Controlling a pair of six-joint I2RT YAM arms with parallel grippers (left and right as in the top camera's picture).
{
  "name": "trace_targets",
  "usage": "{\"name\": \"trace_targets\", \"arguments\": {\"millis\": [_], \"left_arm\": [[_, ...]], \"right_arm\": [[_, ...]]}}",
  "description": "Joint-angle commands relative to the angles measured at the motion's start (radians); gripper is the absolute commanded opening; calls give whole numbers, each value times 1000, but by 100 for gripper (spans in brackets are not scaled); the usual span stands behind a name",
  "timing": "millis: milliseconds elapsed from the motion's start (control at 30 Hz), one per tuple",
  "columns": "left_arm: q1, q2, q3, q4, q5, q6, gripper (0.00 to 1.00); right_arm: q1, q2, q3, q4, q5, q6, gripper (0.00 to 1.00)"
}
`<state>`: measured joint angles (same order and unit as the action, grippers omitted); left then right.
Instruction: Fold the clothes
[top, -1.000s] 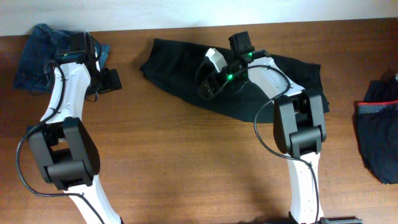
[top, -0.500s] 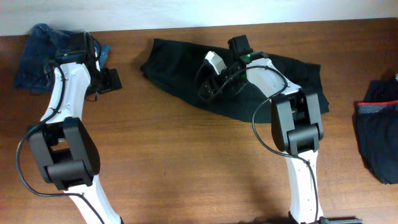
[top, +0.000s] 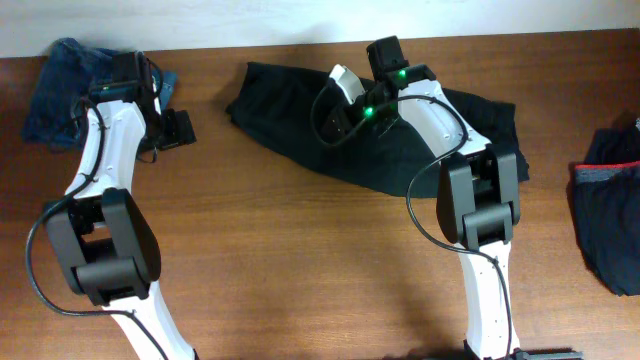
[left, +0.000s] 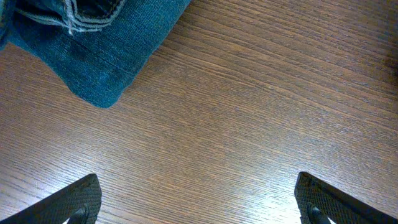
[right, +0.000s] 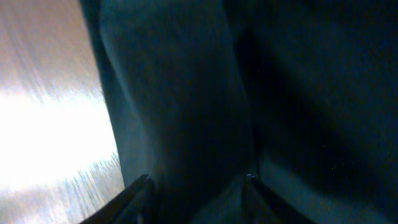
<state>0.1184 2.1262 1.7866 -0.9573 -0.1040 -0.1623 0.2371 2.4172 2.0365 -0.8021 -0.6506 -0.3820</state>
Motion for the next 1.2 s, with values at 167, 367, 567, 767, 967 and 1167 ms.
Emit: {"name": "trace_targets", "arguments": {"millis": [167,367,567,767,967,1167], "left_arm": [[2,13,14,2,11,-9,99],[2,13,14,-1,11,-9,99],[2,13,14,-2,11,-9,99],[2,13,14,-3,11,-9,99],[2,13,14,-1,11,-9,99],[2,13,14,2,11,-9,99]], "right_arm": [[16,16,-48,21,50,-6,64],[25,32,-50,52,43,-6,63],[26,34,-51,47,30,-2,19],[16,35,-36,44,35,3,4],[-26,35,135,-67,96,27,4],[-25,35,356,-127,156,-5,4]]}}
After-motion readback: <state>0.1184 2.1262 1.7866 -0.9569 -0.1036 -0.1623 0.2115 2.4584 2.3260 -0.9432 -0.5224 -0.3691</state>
